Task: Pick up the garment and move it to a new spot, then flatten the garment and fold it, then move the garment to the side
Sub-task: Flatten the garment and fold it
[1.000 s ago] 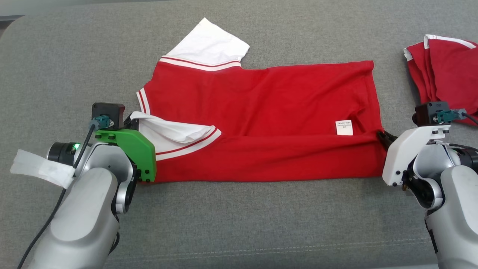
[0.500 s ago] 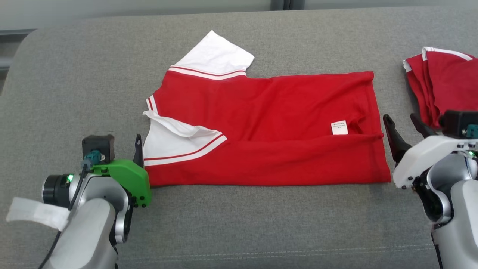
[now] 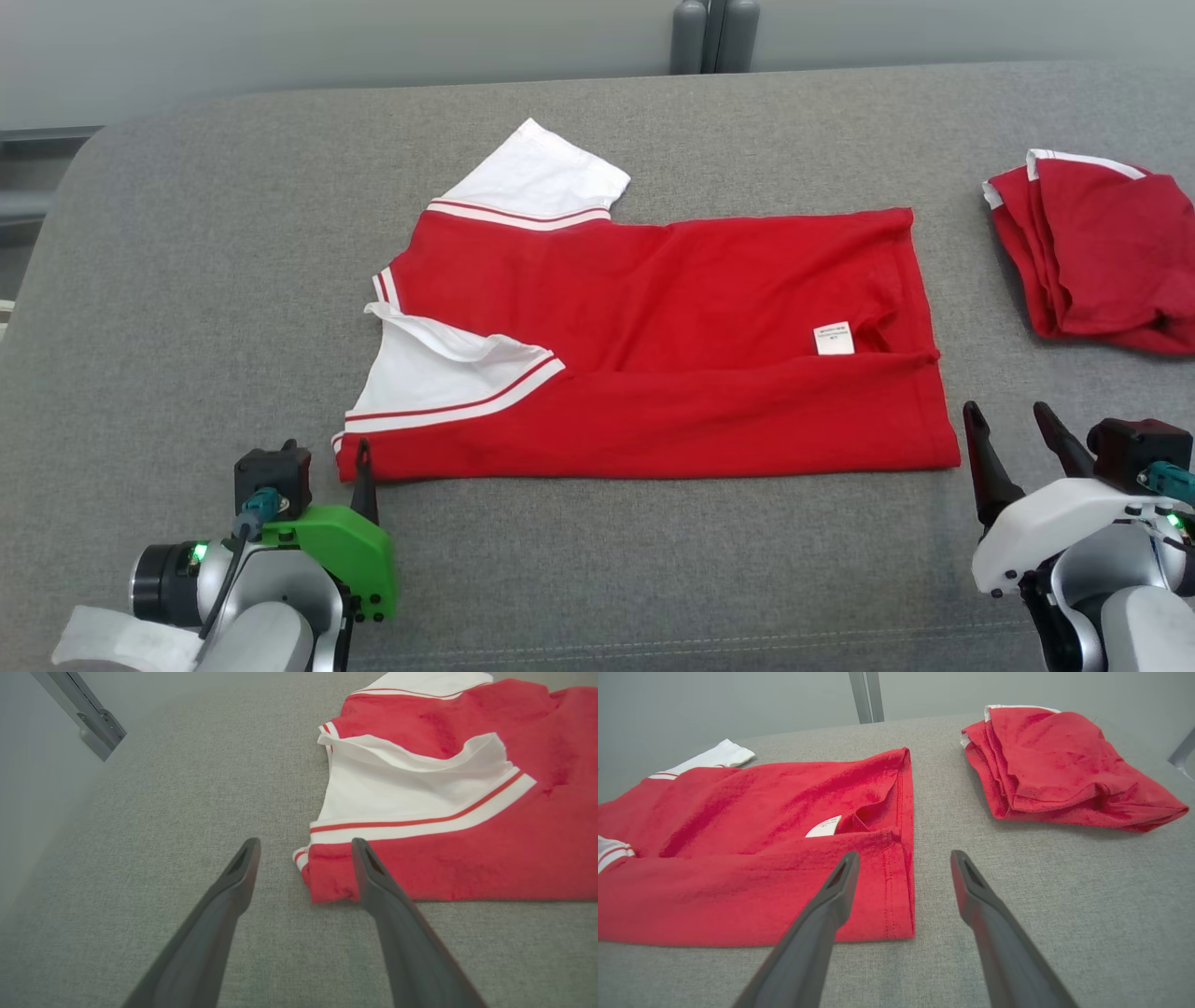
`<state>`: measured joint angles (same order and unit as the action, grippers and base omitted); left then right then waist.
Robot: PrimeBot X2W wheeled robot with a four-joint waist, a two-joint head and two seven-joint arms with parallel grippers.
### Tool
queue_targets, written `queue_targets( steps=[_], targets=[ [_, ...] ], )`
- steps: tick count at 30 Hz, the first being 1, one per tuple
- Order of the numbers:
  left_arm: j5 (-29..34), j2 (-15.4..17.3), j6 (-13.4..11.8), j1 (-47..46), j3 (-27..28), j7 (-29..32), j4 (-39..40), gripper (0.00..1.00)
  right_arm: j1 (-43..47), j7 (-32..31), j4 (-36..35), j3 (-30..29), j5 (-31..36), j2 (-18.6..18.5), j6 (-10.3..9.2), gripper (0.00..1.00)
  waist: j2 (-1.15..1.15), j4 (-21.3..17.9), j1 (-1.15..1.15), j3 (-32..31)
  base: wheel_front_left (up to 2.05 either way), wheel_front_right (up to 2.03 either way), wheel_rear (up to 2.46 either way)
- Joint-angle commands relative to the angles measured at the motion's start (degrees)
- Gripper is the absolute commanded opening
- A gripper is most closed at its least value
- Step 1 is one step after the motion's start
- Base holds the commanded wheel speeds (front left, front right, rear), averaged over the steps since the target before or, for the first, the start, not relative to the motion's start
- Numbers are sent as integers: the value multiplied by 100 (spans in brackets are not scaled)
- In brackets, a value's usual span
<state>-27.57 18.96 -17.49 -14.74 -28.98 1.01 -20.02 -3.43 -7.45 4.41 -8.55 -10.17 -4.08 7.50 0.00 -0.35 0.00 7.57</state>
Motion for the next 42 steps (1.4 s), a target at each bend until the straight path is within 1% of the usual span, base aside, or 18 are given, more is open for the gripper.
queue_targets(
  steps=[1, 4, 8, 12, 16, 21, 27, 35, 36, 37, 38, 39, 42],
  targets=[
    [54, 40, -30, 61, -6, -13, -14, 100, 54, 43, 44, -48, 115, 13, -3, 100, 0, -17, 0, -6, 0, 0, 0],
    [67, 19, -15, 68, -60, 21, -103, 100, 6, -37, 257, -89, 306, 50, -2, 100, 0, -24, 0, 2, 0, 0, 0],
    [42, 10, -15, -83, -89, 125, -247, 100, -190, -110, 555, -64, 384, 73, -2, 100, 0, -24, 0, 52, 0, 0, 0],
    [-14, -2, 70, -272, -95, 207, -406, 100, -384, -81, 833, -54, 528, 87, -3, 100, 0, -35, 0, 136, 0, 0, 0],
    [-83, -47, 210, -505, -170, 445, -607, 100, -611, -148, 1225, -100, 664, 101, -3, 100, 0, -26, 0, 271, 0, 0, 0],
    [-103, -100, 285, -627, -275, 639, -774, 100, -703, -172, 1558, -73, 744, 107, -3, 100, 0, 9, 0, 377, 0, 0, 0],
    [-126, -105, 288, -678, -295, 599, -873, 100, -785, -61, 1785, -50, 717, 113, -3, 100, 0, 32, 0, 504, 0, 0, 0],
    [-124, -181, 326, -741, -364, 526, -1032, 100, -946, -106, 2104, -15, 744, 122, -3, 100, 0, 69, 0, 732, 0, 0, 0],
    [-146, -190, 333, -755, -369, 553, -1064, 92, -962, -117, 2141, 18, 725, 126, -3, 100, 0, 70, 0, 754, 0, 0, 0],
    [-157, -191, 332, -764, -376, 577, -1101, 46, -982, -122, 2178, 40, 698, 127, -2, 51, 0, 70, 0, 769, 0, 0, 0],
    [-171, -199, 341, -763, -381, 591, -1128, 15, -998, -123, 2210, 59, 680, 127, -2, 7, 0, 72, 0, 779, 0, 0, 0],
    [-172, -207, 349, -757, -386, 592, -1148, 0, -1004, -152, 2246, 95, 666, 131, -2, 0, 0, 74, 0, 782, 0, 0, 0],
    [-215, -192, 357, -728, -377, 600, -1190, 0, -1001, -143, 2262, 113, 648, 132, -5, 0, 0, 73, 0, 770, 0, 0, 0]
  ],
)
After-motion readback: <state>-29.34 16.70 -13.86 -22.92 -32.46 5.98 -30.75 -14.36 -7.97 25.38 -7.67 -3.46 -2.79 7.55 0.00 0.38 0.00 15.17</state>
